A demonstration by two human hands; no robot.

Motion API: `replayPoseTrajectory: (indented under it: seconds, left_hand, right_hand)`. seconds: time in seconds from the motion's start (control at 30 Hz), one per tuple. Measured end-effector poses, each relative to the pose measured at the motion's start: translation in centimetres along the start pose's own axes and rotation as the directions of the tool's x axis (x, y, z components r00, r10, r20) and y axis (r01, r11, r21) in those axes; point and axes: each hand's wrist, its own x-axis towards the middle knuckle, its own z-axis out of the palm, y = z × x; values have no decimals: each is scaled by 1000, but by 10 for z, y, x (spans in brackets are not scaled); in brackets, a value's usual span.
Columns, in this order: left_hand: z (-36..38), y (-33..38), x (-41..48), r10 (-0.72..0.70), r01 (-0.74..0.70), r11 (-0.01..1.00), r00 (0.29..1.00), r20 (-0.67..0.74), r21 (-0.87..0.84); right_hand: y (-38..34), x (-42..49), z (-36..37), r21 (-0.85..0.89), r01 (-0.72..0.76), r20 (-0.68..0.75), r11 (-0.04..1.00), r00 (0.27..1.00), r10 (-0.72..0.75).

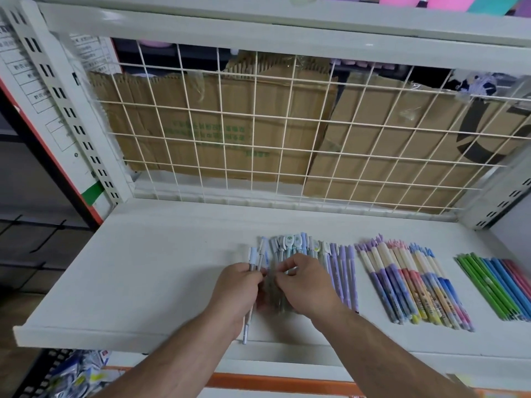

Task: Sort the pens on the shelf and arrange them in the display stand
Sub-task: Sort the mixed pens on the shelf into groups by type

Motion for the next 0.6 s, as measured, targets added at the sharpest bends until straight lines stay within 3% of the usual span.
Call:
replayPoseTrajectory:
  seconds: [0.23, 0.43, 0.6]
  left_hand:
    - [6, 4, 2, 22, -20, 994, 1000, 18, -109]
    - [15, 7, 2, -21, 35, 986, 996, 87, -164]
    - [10, 4, 14, -12, 10, 998, 999, -34, -65]
  right_hand:
    - [-5, -14, -8, 146, 36, 123, 989, 991, -54]
    - [-1, -11, -8, 94, 73, 76, 993, 994, -80]
    - [-2, -4, -15, -59, 71, -13, 996, 997, -72]
